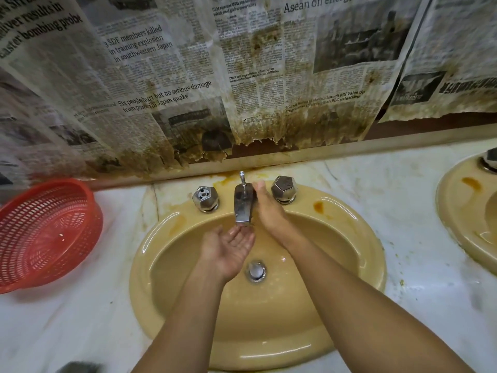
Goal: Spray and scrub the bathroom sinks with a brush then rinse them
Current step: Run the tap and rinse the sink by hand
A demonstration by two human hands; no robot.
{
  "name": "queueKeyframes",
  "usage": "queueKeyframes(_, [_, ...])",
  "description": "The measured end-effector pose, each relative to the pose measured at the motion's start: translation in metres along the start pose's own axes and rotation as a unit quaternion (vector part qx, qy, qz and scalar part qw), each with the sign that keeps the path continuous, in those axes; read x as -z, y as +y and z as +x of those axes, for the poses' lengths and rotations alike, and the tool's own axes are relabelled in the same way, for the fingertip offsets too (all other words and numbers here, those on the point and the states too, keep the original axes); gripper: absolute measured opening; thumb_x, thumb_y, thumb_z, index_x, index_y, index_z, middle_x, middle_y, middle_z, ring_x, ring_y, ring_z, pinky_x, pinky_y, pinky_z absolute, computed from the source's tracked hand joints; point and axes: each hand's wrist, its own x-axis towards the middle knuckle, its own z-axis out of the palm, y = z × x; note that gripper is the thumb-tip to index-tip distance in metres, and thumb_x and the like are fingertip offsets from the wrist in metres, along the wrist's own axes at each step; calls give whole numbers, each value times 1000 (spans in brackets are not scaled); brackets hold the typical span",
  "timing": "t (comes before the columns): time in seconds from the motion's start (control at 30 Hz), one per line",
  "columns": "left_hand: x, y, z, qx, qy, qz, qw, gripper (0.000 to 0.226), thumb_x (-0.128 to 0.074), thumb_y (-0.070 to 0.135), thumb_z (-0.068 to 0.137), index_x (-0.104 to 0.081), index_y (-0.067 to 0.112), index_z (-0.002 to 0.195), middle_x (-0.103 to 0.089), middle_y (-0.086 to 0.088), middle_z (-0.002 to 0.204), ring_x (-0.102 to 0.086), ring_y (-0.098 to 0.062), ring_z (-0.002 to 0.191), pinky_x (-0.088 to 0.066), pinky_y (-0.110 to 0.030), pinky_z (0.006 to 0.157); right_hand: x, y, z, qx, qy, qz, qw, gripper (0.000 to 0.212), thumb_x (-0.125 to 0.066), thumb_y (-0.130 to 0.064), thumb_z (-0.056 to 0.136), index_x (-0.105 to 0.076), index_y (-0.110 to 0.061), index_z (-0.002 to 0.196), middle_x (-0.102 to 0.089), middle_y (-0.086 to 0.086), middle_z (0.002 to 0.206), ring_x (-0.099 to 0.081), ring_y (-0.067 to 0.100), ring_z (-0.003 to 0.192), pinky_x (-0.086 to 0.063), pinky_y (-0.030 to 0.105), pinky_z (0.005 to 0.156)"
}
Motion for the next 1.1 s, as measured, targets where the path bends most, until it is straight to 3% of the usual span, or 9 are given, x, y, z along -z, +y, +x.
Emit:
queueKeyframes(0.1, [0, -5, 9, 50, 16, -46, 998, 43, -30, 30, 112, -57, -3, 115, -66, -21, 99, -63, -31, 89, -52, -40, 78, 6, 14, -8, -11, -6, 77, 997, 69, -15, -69, 101, -55, -30, 141, -52, -12, 143, -42, 7, 140, -23, 37, 124])
queueKeyframes(0.23, [7, -11, 16, 83, 42, -92, 991, 47, -28, 30, 113, -61, -1, 102, -64, -18, 89, -60, -27, 79, -52, -36, 70, 12, 37, -28, -23, 26, 128, 991, 85, -17, -73, 94, -46, -17, 151, -50, -7, 153, -44, 2, 140, -21, 33, 123])
queueKeyframes(0.43, [12, 20, -11, 2, 30, -78, 997, 43, -28, 19, 110, -64, -3, 102, -66, -18, 84, -63, -26, 79, -56, -34, 67, 19, 46, -45, -22, 69, 194, 978, 90, -24, -77, 87, -52, -14, 146, -59, -1, 145, -55, 5, 130, -28, 38, 123])
queueKeyframes(0.5, [-1, 39, -30, -52, 3, 6, 999, 46, -31, 25, 111, -64, -8, 112, -73, -23, 96, -72, -31, 88, -62, -37, 73, 21, 43, -45, -18, 68, 196, 978, 91, -23, -76, 88, -50, -12, 146, -59, 2, 145, -56, 8, 130, -31, 38, 121])
queueKeyframes(0.6, [-28, 56, -55, -98, -60, 138, 984, 56, -29, 34, 112, -61, -11, 120, -71, -30, 116, -70, -42, 112, -55, -45, 102, 18, 23, -35, -11, 65, 172, 983, 89, -19, -73, 90, -47, -11, 149, -56, 3, 148, -53, 11, 134, -31, 38, 121])
queueKeyframes(0.73, [-34, 59, -63, -154, -28, 197, 968, 53, -31, 35, 112, -62, -8, 120, -72, -27, 116, -71, -38, 112, -55, -45, 102, 6, 1, -1, -33, 22, 93, 995, 98, -15, -81, 87, -44, -14, 152, -46, 4, 156, -43, 16, 142, -25, 43, 124])
queueKeyframes(0.93, [18, 24, -33, -111, 25, 165, 980, 50, -33, 35, 112, -62, -4, 123, -68, -23, 126, -65, -34, 119, -47, -45, 110, -1, -11, 51, -75, -15, -44, 996, 130, -2, -106, 51, -58, -32, 142, -57, 2, 146, -47, 24, 139, -27, 51, 121])
queueKeyframes(1.03, [27, 5, -16, -52, 8, 99, 994, 51, -32, 37, 112, -60, -3, 127, -65, -23, 131, -61, -36, 125, -46, -46, 110, -2, -13, 52, -69, -25, -91, 993, 131, 2, -106, 51, -60, -31, 138, -63, 3, 135, -52, 24, 132, -32, 49, 116])
queueKeyframes(1.1, [25, -4, -9, -19, -11, 46, 999, 52, -33, 36, 111, -58, -5, 129, -64, -25, 131, -58, -39, 128, -44, -47, 113, -3, -15, 43, -59, -15, -79, 995, 113, 0, -99, 70, -61, -32, 137, -65, 0, 132, -53, 21, 129, -33, 44, 115])
